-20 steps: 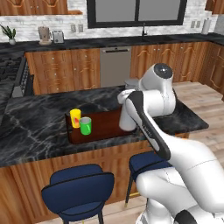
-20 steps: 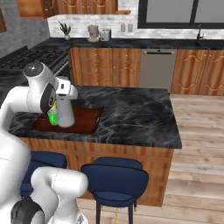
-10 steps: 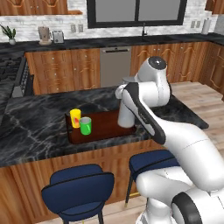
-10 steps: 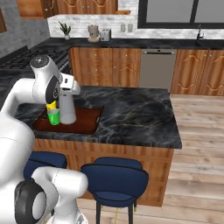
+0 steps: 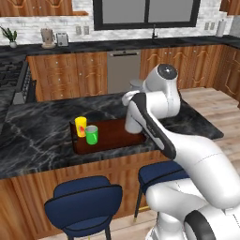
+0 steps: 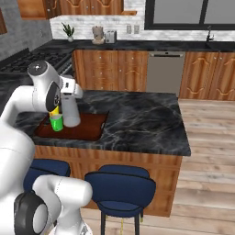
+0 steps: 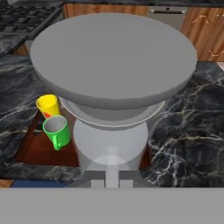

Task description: There is a tray on the dining counter. Grab the cup, mug, and pitcher and place them on the tray. The pitcher may be placed next to the tray if it cannot fit the tray.

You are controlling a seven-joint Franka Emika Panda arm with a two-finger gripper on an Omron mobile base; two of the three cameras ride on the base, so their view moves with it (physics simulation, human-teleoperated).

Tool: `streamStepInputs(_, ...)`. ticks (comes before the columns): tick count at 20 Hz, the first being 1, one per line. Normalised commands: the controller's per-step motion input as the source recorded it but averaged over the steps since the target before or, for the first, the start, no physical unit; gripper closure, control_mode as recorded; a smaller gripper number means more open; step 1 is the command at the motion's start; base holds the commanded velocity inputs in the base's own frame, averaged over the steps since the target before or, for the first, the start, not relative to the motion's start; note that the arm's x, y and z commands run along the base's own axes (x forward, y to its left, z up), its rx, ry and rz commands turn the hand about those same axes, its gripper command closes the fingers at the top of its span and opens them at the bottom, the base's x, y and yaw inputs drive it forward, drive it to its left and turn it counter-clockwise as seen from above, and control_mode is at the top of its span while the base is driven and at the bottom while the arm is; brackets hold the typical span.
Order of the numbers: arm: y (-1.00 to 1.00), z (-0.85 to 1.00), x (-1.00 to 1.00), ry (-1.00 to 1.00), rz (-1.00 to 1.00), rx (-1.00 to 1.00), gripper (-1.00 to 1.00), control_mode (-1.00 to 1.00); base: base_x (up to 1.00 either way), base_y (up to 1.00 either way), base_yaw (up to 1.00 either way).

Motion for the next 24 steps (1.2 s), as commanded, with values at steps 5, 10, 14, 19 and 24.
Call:
streamStepInputs(5,0.10,-0.09,0.00,0.00,0.00,0.00,1.00,-1.00,0.00,0.00,0.00)
streamStepInputs(10,0.05,-0.01,0.01,0.04,0.00,0.00,1.00,-1.00,0.00,0.00,0.00)
streamStepInputs(14,0.03,0.00,0.08,0.09,0.00,0.00,1.00,-1.00,0.00,0.00,0.00)
streamStepInputs(19,0.04,-0.05,0.10,0.04,0.00,0.00,1.00,-1.00,0.00,0.00,0.00)
streamStepInputs(24,0.00,-0.26,0.06,0.00,0.00,0.00,1.00,-1.00,0.00,0.00,0.00)
